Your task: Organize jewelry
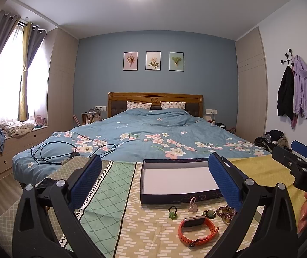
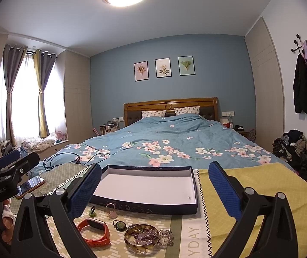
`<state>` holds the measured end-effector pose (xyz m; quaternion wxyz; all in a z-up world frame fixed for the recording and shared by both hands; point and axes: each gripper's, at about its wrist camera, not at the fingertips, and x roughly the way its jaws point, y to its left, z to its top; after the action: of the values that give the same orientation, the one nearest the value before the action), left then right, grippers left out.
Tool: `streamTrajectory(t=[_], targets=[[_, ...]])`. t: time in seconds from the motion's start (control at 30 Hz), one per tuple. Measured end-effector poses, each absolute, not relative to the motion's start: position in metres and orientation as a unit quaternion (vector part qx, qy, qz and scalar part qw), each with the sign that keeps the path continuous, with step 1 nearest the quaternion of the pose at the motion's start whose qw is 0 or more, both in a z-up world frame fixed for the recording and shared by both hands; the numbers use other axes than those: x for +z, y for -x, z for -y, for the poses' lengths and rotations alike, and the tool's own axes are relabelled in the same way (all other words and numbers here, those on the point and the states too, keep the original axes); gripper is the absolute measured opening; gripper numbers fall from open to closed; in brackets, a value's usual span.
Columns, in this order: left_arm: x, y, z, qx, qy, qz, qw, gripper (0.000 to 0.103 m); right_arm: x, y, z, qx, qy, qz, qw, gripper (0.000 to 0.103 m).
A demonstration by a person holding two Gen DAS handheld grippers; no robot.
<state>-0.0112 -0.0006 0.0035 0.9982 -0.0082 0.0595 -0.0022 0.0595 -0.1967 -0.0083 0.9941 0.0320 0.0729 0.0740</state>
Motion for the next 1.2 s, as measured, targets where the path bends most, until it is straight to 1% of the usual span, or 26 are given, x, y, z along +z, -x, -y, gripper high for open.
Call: streamTrajectory(t=[1.2], targets=[[0.0013, 0.0083, 0.0027, -0.002, 0.011, -0.065, 0.998, 0.097, -0.0074, -0.0616, 0.1967, 0.075, -0.034, -0.079, 0.993, 0.096]])
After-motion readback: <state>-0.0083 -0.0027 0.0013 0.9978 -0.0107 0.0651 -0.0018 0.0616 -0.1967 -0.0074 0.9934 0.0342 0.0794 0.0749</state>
